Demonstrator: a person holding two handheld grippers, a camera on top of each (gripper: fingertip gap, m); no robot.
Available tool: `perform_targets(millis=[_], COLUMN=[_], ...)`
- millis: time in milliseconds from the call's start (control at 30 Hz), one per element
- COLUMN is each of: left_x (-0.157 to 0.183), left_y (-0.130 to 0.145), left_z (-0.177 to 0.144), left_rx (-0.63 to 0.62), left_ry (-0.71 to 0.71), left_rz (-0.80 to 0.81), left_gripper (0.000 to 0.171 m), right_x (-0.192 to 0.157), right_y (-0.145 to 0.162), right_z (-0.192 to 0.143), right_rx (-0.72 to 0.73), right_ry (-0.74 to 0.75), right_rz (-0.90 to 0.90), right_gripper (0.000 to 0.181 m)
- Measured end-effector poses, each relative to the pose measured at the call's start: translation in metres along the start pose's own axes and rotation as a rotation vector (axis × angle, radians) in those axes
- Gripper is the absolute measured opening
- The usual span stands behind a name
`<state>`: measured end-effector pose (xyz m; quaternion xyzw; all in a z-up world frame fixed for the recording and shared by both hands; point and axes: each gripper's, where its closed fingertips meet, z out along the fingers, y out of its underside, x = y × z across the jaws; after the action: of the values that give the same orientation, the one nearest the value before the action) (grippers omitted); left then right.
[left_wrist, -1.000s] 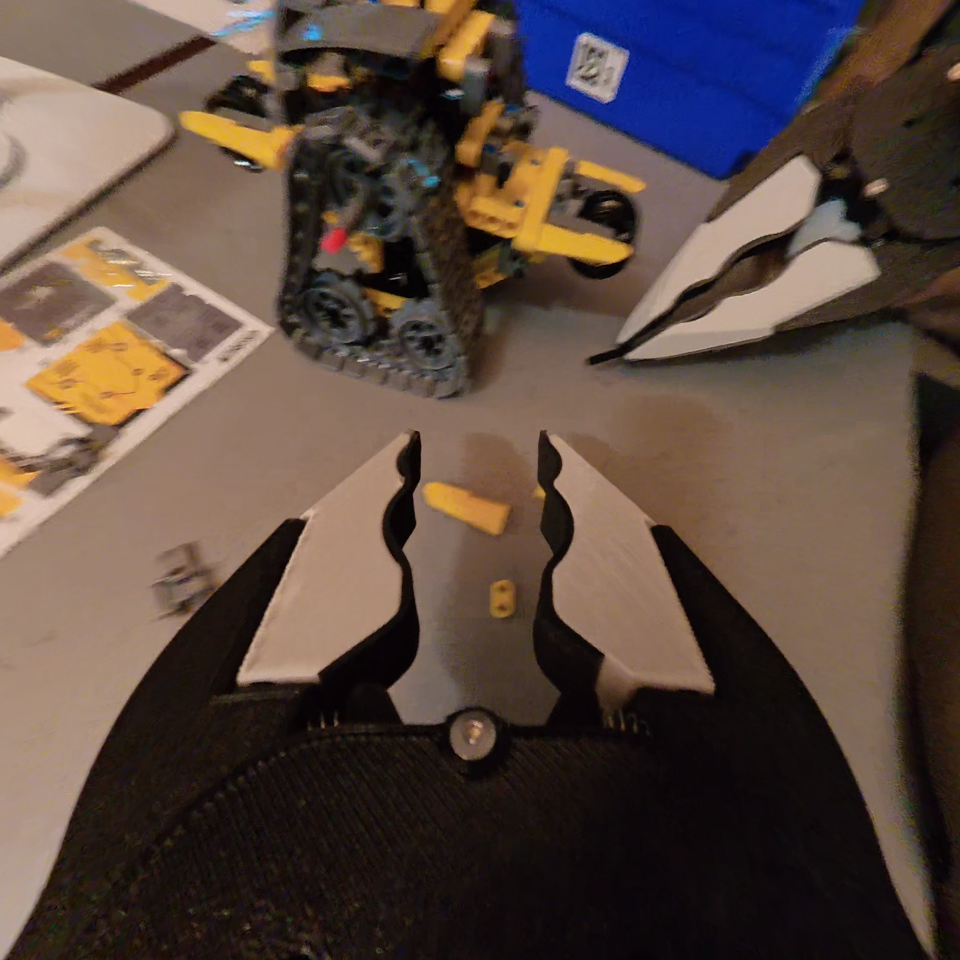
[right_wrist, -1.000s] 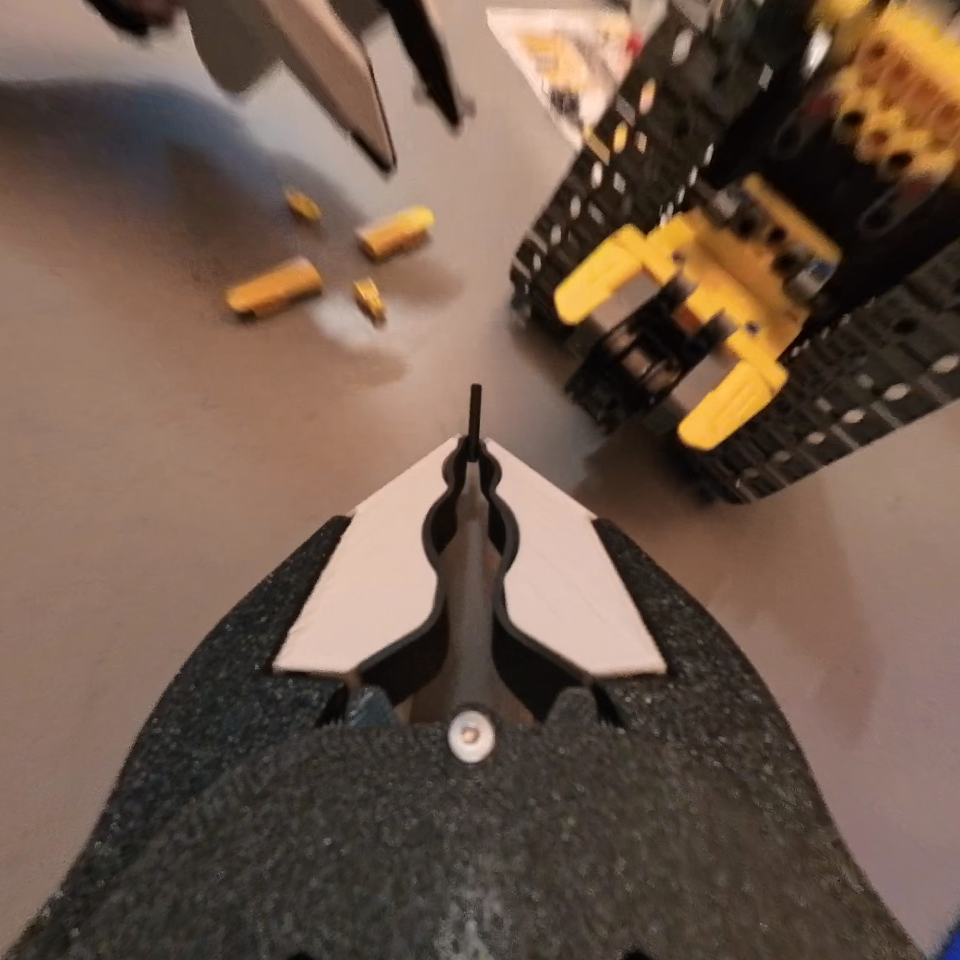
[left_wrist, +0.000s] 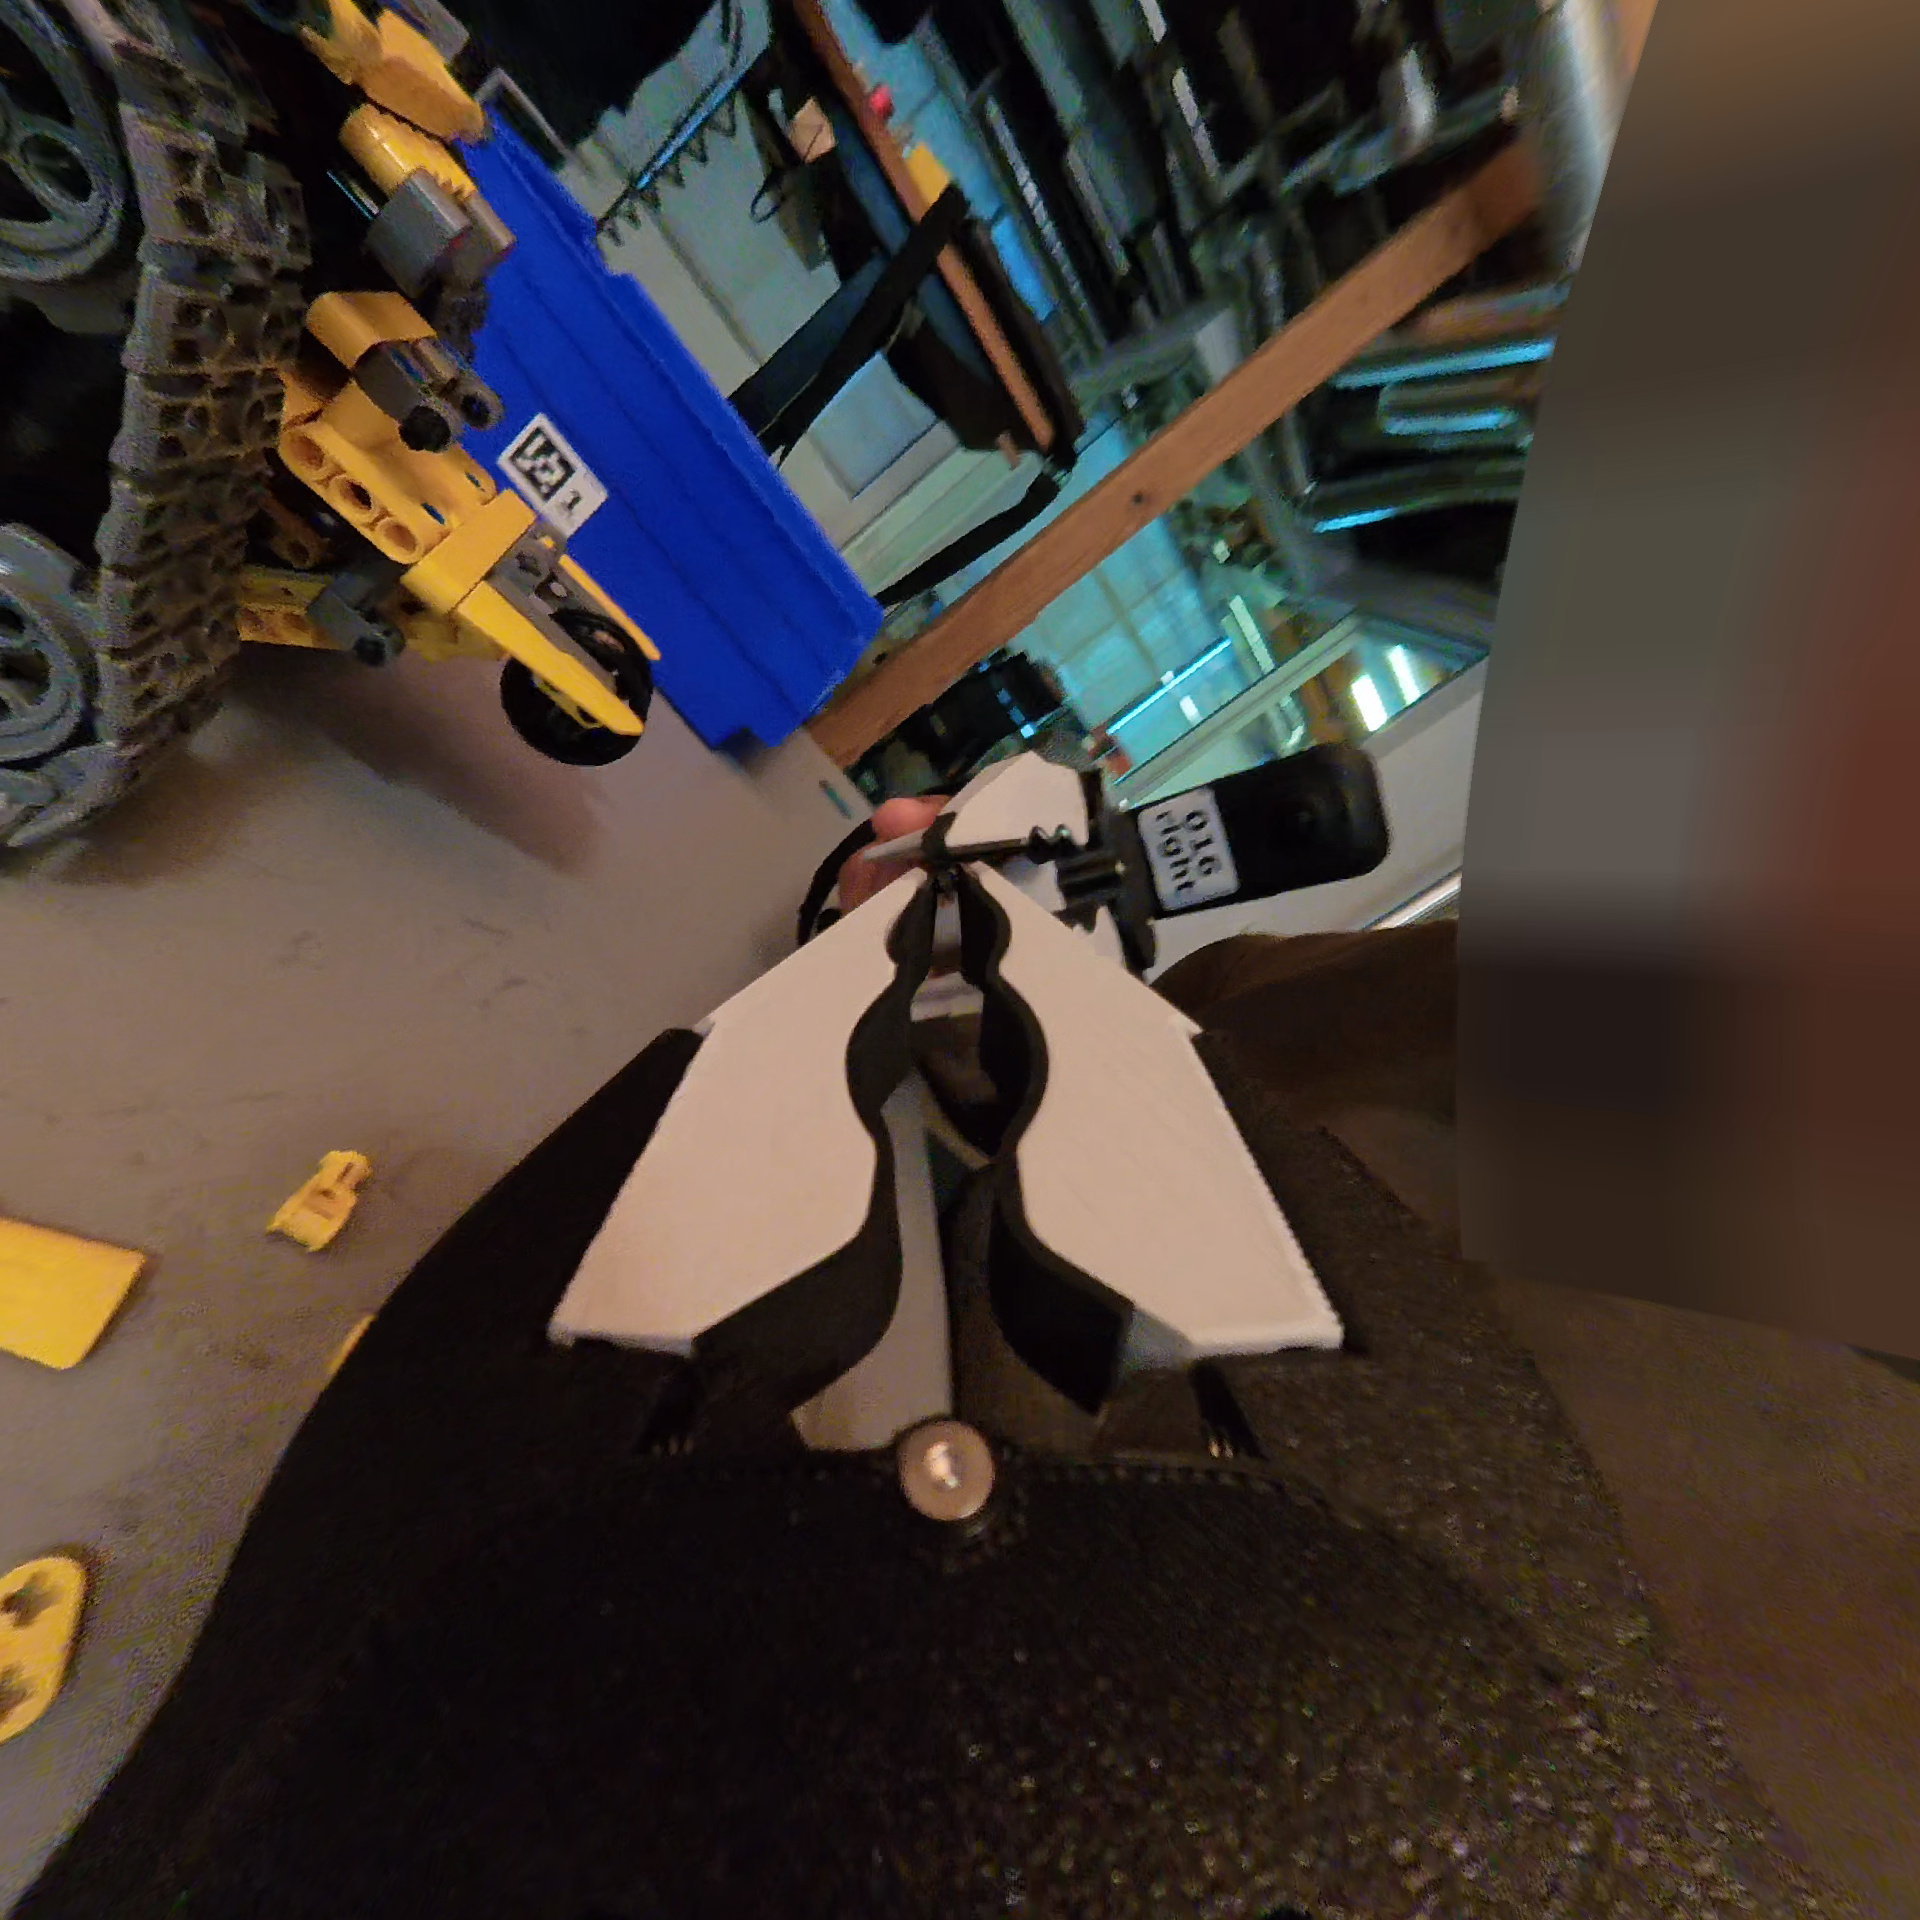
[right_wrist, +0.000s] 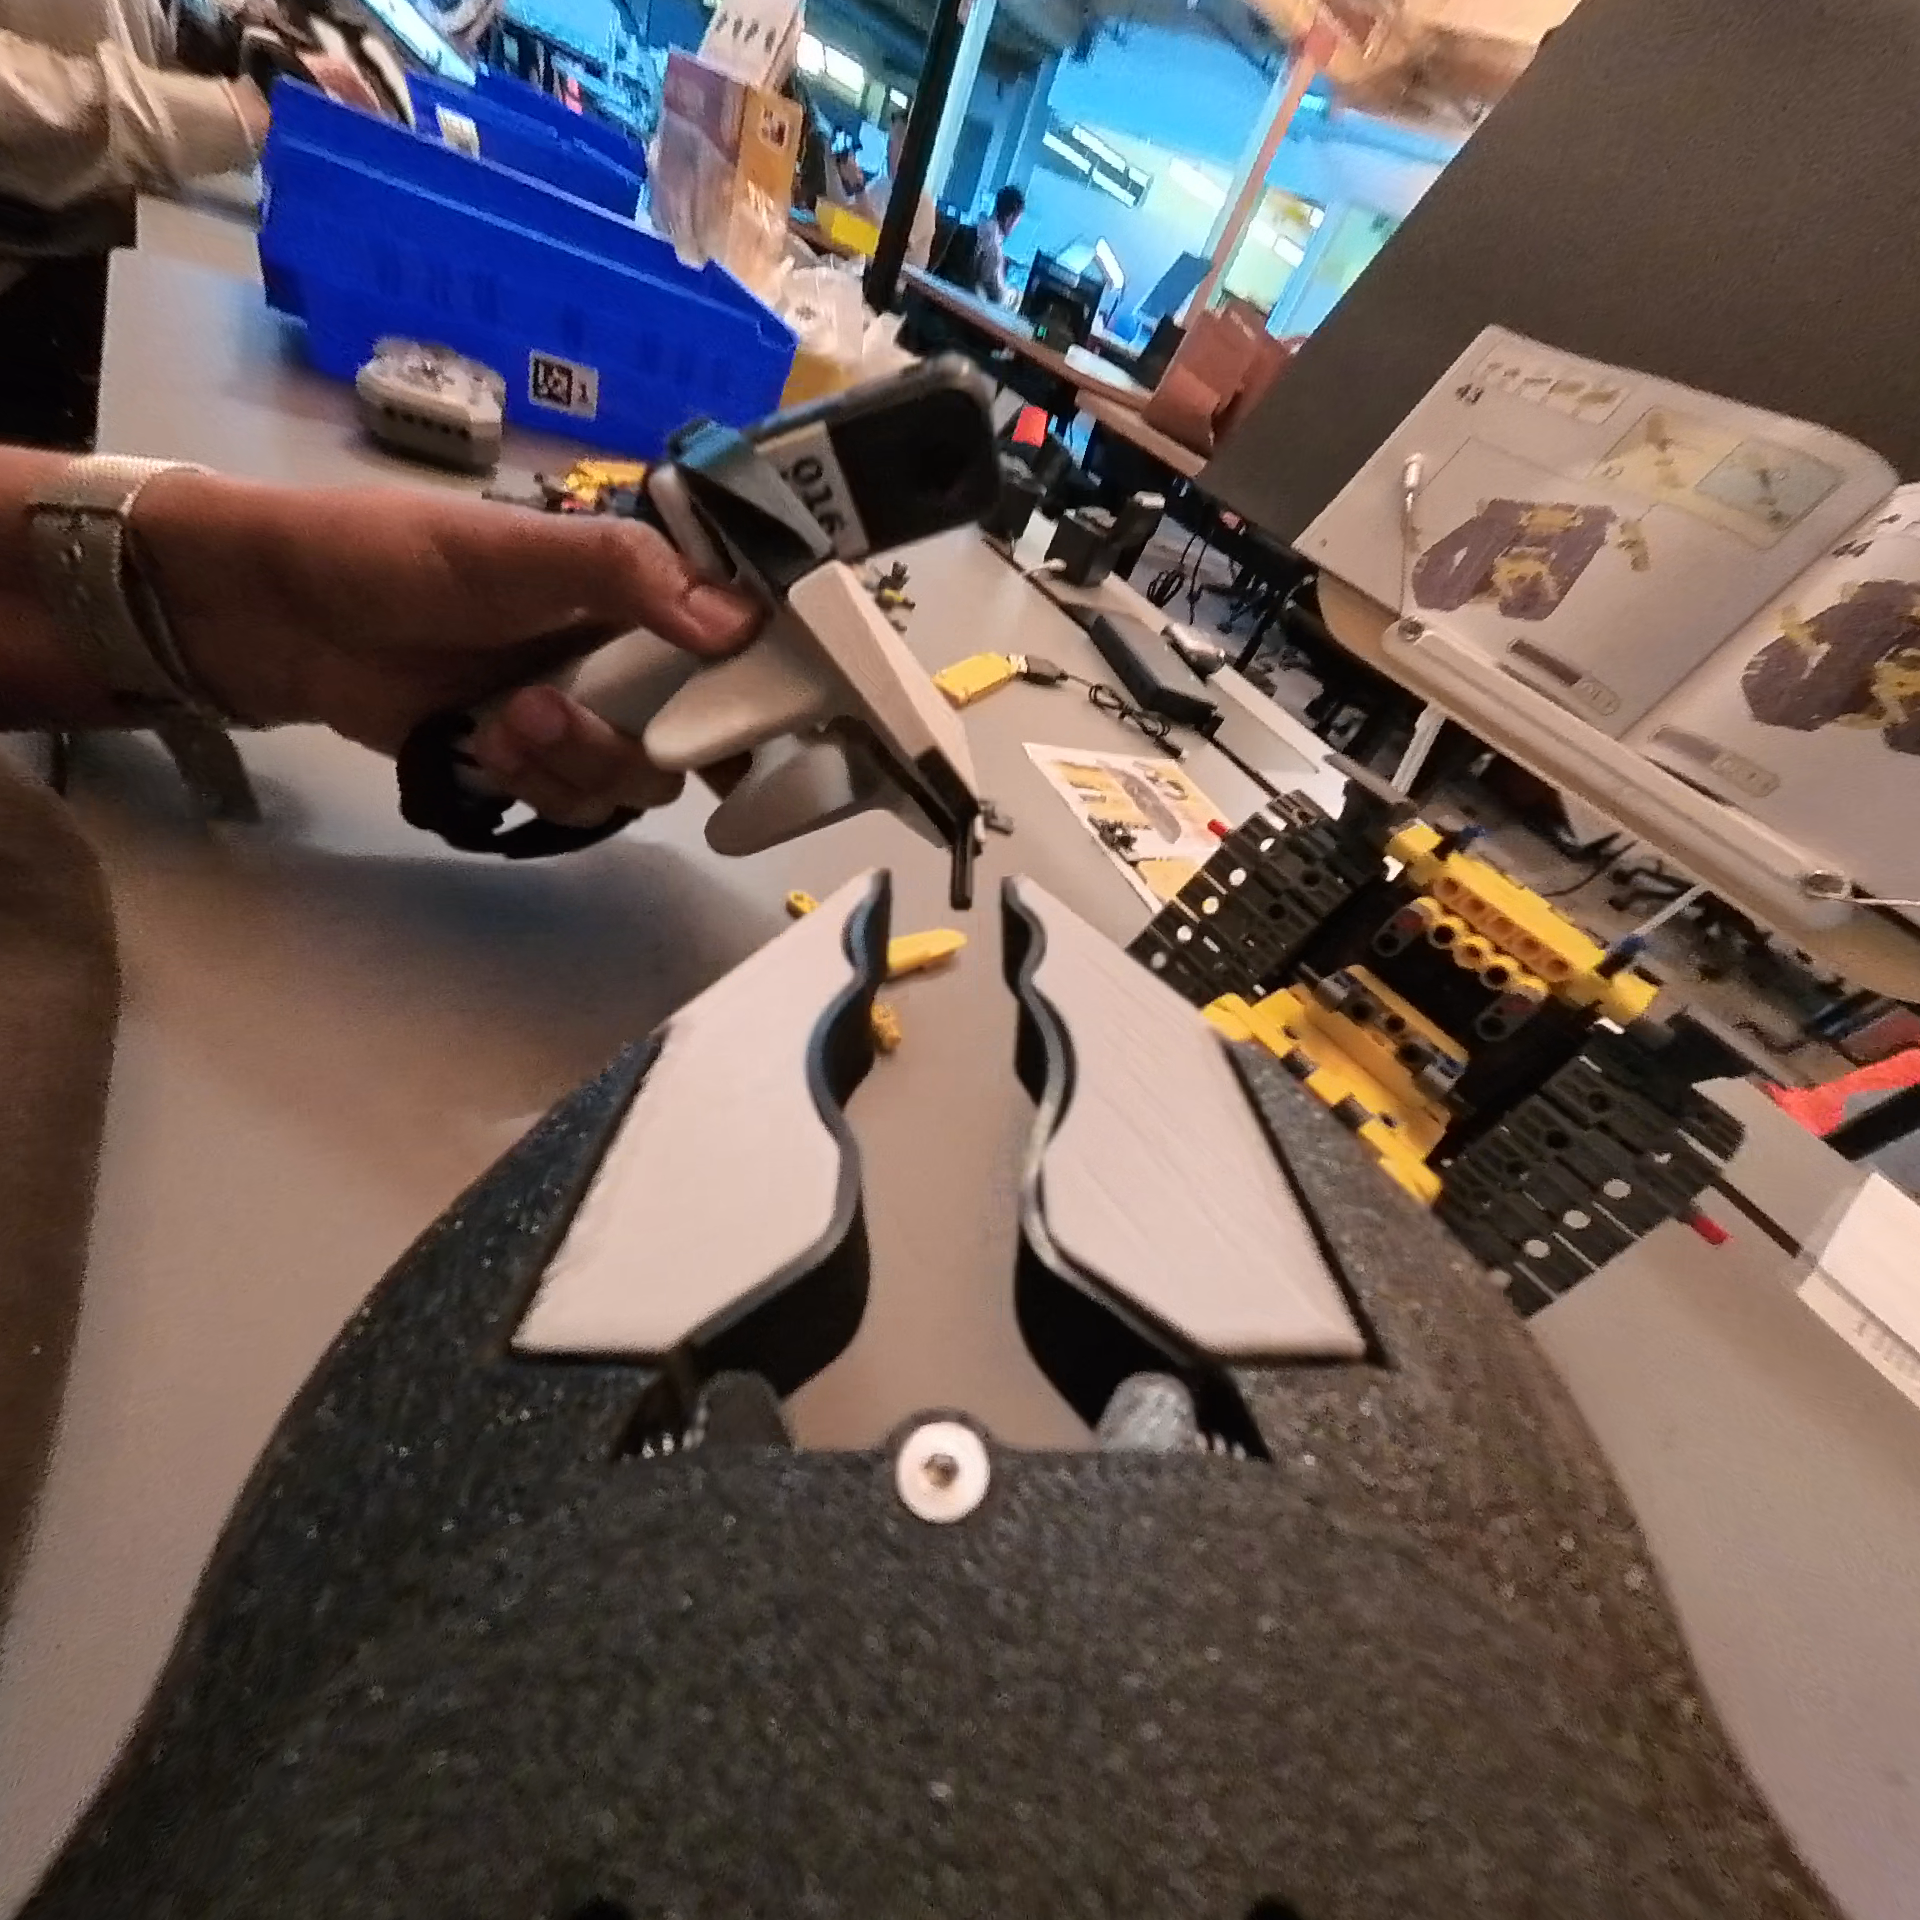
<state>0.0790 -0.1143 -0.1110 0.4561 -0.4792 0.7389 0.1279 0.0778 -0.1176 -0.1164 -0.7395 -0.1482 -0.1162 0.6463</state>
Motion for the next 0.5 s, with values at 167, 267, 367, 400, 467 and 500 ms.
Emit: perform_targets(millis=[167,267,367,400,467,500], left_x=[0.010,0.015,0.019,0.021,0.024,0.026], left_y=[-0.001,0.000,0.000,0.000,-0.001,-0.001], left_z=[0.002,0.003,0.005,0.005,0.006,0.006], left_rx=[0.041,0.042,0.037,0.038,0.040,0.042], left_ry=[0.108,0.141,0.160,0.166,0.181,0.186], left_rz=[-0.084,-0.096,-0.084,-0.077,-0.072,-0.070], left_gripper=[0.000,0.001,0.001,0.001,0.001,0.001], right_x=[0.004,0.001,0.000,0.000,0.002,0.002], right_y=[-0.012,-0.018,-0.020,-0.021,-0.023,-0.024], right_z=[-0.003,-0.004,-0.004,-0.004,-0.005,-0.005], right_rx=[0.078,0.112,0.129,0.138,0.156,0.162], right_ry=[0.058,0.053,0.036,0.029,0.024,0.018], right_rz=[-0.064,-0.076,-0.023,-0.002,0.036,0.048], right_gripper=[0.020,0.015,0.013,0.011,0.007,0.006])
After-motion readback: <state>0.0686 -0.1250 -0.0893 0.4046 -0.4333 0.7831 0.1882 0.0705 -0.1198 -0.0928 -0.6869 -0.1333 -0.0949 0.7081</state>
